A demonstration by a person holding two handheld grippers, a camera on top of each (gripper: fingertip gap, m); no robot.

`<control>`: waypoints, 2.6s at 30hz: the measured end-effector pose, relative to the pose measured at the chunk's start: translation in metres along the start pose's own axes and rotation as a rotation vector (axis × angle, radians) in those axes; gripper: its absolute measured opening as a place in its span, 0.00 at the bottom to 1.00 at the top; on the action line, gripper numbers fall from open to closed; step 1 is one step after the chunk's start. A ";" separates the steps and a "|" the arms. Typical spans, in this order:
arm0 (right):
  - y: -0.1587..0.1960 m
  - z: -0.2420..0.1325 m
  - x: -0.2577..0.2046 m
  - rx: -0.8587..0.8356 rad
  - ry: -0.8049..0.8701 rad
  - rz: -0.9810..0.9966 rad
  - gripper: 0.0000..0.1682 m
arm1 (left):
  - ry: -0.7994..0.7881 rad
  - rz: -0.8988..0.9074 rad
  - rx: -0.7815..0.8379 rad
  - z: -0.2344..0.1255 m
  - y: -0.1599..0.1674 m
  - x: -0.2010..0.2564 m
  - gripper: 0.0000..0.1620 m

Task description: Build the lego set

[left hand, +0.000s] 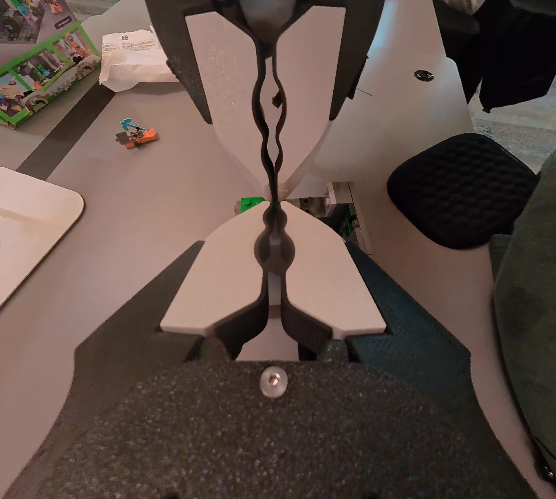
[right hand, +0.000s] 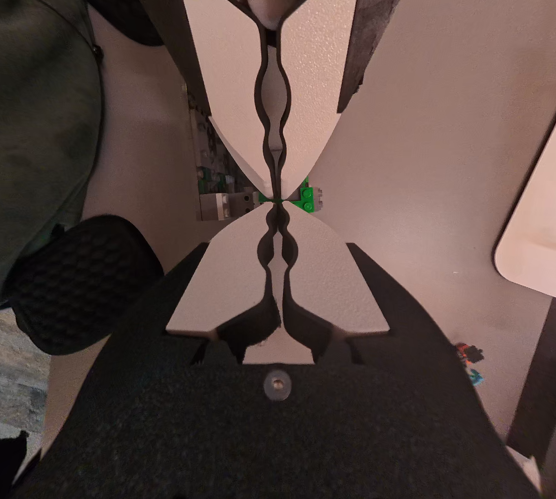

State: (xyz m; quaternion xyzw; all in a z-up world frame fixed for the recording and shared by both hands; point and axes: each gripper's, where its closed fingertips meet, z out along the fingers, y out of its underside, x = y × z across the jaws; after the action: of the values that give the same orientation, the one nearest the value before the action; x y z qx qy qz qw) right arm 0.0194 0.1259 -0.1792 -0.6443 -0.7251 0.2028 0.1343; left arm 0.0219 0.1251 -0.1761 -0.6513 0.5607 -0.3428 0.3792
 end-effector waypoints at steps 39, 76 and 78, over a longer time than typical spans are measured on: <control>-0.004 0.003 -0.002 -0.172 0.004 -0.286 0.04 | -0.025 0.021 0.109 -0.003 0.006 0.007 0.00; -0.008 -0.018 0.005 -0.008 0.030 -0.251 0.02 | -0.029 0.009 0.118 -0.008 0.006 0.003 0.00; -0.005 -0.011 0.002 0.011 0.037 -0.249 0.00 | -0.028 0.013 0.118 -0.007 0.004 0.004 0.00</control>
State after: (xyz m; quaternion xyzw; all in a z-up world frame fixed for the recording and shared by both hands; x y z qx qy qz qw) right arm 0.0199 0.1290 -0.1677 -0.5521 -0.7958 0.1765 0.1752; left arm 0.0148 0.1204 -0.1763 -0.6288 0.5387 -0.3636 0.4269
